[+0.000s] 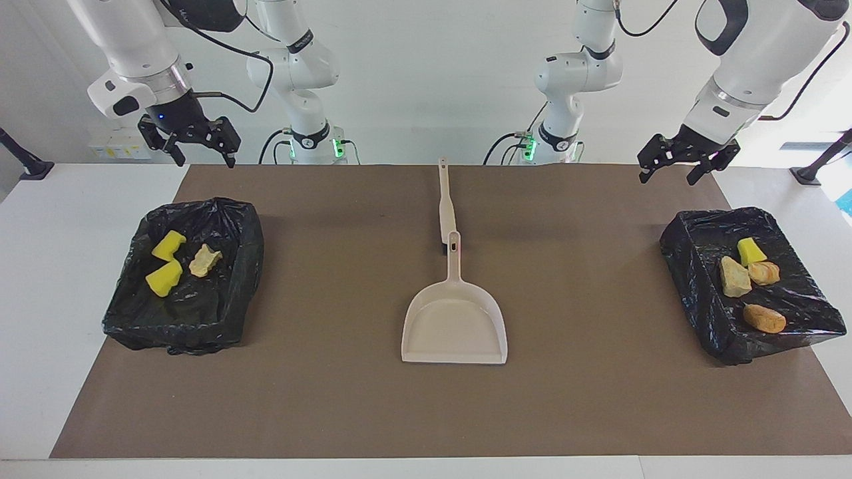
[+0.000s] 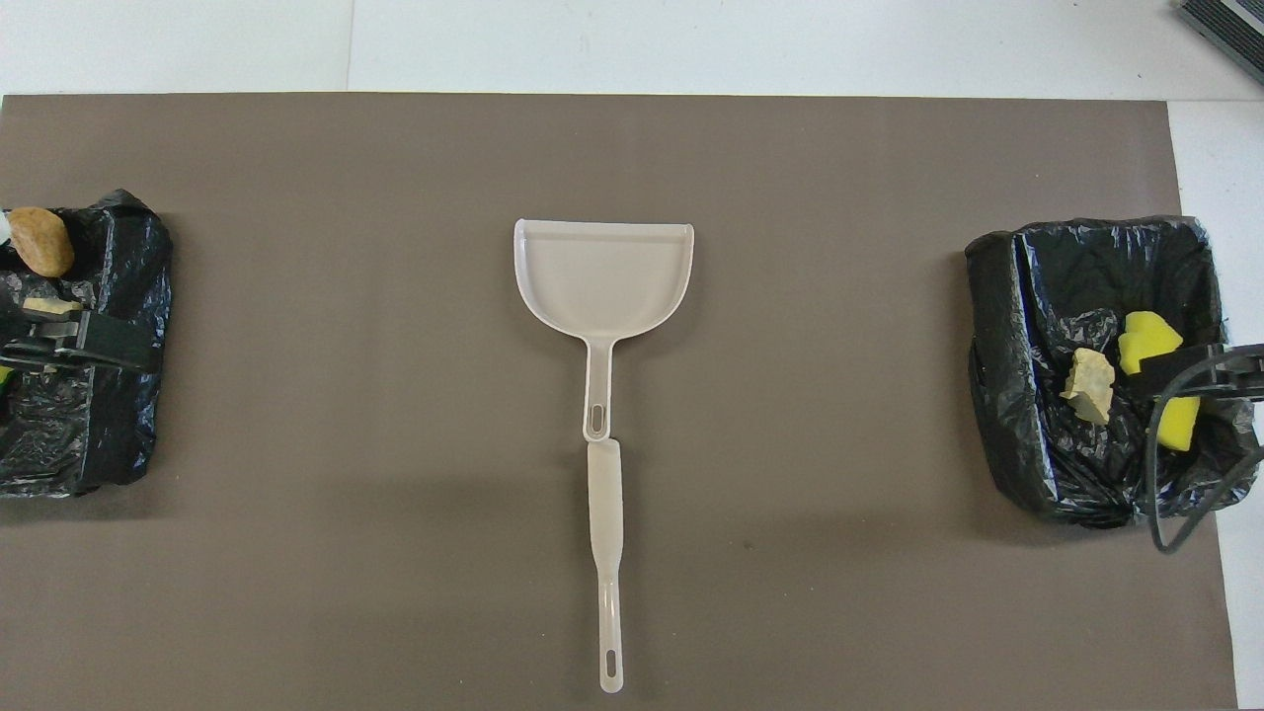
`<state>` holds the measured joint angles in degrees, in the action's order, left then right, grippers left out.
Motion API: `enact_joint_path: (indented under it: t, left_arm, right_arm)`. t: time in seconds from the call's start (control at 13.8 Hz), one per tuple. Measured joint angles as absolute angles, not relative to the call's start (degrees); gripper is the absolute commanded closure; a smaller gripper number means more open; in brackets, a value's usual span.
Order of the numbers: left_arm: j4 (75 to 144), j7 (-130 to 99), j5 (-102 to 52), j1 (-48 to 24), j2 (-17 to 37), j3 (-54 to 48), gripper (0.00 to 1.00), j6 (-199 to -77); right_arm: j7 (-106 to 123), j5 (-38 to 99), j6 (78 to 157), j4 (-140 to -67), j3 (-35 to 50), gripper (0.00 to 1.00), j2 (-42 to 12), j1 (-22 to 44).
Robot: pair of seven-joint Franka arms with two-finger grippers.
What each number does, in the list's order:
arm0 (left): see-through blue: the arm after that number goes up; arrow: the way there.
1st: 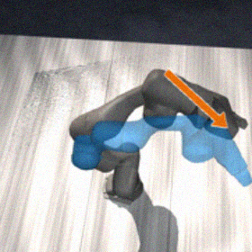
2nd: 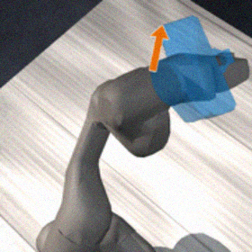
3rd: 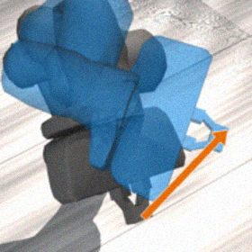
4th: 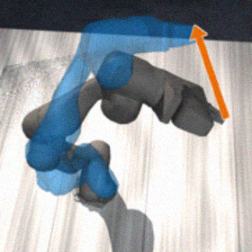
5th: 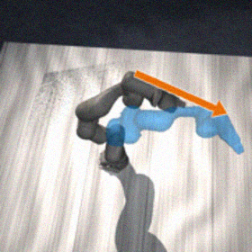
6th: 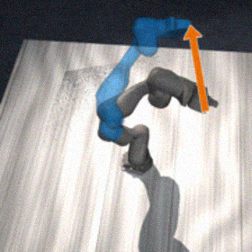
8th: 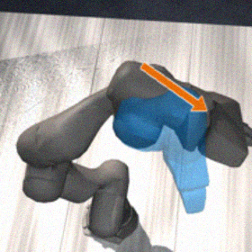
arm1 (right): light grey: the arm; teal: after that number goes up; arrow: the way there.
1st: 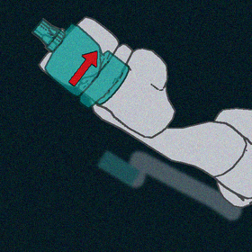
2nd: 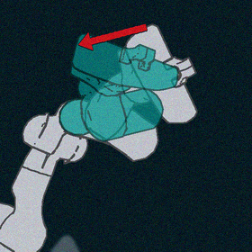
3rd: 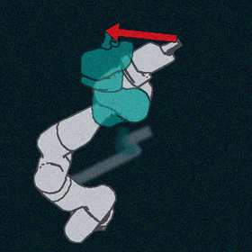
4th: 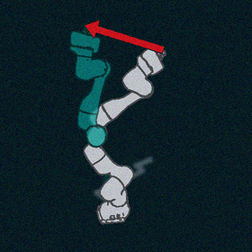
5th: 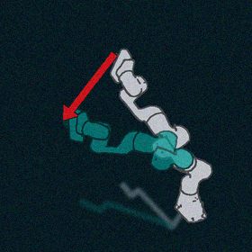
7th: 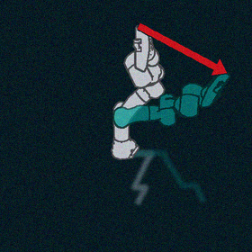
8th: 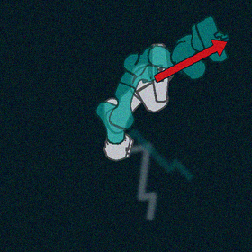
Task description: Sweep and dump trash in bin
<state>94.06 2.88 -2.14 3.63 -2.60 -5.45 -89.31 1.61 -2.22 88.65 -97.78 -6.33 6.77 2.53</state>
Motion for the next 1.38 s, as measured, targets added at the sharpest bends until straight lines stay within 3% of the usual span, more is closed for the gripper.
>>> enact_joint_path:
  t: [0.58, 1.02, 1.38]
  left_arm:
    - [94.1, 7.6, -1.2, 3.5, -2.6, -5.9, 0.0, -90.9]
    - [94.1, 7.8, -1.1, 3.5, -2.6, -6.0, 0.0, -90.9]
    - [94.1, 7.9, -1.1, 3.5, -2.6, -6.0, 0.0, -90.9]
  right_arm:
    - [1.6, -2.2, 88.7, -98.2, -6.3, 0.0, 6.8, 2.5]
    - [1.6, -2.2, 97.0, -103.1, -6.4, 0.0, 6.2, 0.2]
    - [1.7, -2.2, 96.3, -102.4, -6.0, 0.0, 6.4, -0.1]
